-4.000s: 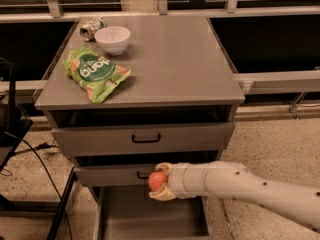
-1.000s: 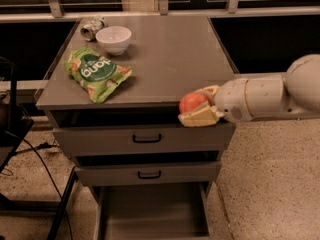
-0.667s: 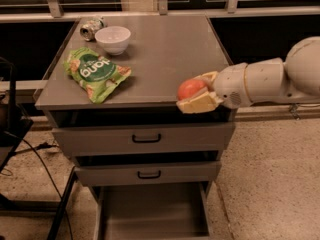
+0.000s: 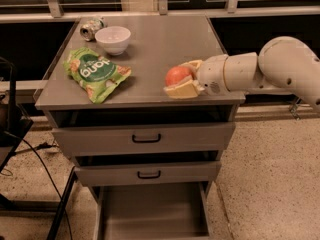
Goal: Pick apple from bottom drawer and place on counter
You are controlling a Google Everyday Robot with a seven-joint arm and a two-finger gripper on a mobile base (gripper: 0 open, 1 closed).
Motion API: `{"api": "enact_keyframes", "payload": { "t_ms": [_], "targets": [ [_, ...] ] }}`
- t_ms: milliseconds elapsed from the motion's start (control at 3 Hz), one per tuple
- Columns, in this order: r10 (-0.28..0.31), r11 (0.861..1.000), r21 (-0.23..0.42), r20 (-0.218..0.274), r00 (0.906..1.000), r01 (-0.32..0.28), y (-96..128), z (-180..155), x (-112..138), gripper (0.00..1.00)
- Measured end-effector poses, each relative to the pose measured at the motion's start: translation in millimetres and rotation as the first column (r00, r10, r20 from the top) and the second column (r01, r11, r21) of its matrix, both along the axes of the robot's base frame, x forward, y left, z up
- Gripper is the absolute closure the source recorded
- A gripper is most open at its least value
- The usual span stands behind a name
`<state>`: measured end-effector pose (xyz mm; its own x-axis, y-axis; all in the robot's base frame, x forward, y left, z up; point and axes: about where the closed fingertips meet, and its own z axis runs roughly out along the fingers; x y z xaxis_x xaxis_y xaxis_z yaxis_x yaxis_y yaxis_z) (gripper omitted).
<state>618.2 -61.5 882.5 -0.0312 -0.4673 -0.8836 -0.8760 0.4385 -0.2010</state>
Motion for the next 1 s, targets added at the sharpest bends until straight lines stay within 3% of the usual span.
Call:
{"api": "enact_keyframes", "payload": {
  "t_ms": [1000],
  "targets": [
    [-0.030, 1.000, 0.000, 0.006, 0.9995, 0.030, 8, 3, 16, 1.00]
  ]
}}
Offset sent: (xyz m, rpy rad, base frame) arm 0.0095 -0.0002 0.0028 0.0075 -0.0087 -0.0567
